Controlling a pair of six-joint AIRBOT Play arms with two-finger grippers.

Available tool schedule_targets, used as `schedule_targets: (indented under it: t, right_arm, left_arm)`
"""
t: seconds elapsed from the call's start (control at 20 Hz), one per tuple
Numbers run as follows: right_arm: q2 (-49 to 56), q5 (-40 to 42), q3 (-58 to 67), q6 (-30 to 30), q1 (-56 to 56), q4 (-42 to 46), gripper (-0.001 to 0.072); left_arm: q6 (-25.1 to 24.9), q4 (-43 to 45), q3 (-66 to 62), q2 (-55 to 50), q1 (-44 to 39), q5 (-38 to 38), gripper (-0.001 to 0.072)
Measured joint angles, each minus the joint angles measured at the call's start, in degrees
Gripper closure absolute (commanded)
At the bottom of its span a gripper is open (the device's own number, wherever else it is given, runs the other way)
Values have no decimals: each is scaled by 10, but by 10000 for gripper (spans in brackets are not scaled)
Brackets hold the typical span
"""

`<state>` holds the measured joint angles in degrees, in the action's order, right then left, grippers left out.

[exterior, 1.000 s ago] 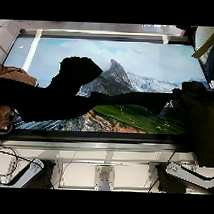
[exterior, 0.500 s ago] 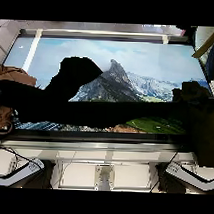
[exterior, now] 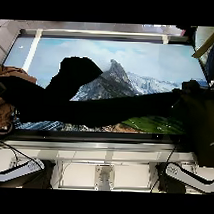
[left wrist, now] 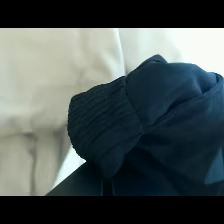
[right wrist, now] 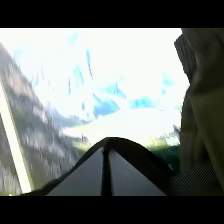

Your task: Fold the clothes and pants, and hang the long-sleeved shirts on hangers.

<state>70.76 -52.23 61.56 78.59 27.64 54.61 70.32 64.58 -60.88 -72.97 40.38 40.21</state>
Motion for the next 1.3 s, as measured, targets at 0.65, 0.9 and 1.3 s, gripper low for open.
schedule_targets:
  t: [0.65, 0.9, 1.3]
  right_arm:
    - [70, 130, 30, 142, -78, 31, 194]
    - [-39, -17, 28, 122, 3, 139, 194]
    - [-200, -155, -92, 1, 100, 124, 194]
  left_arm:
    - [69, 6, -14, -30, -59, -28, 99]
    - [77, 68, 42, 110, 65, 142, 101]
    - [87, -39, 278, 215, 218, 205, 122]
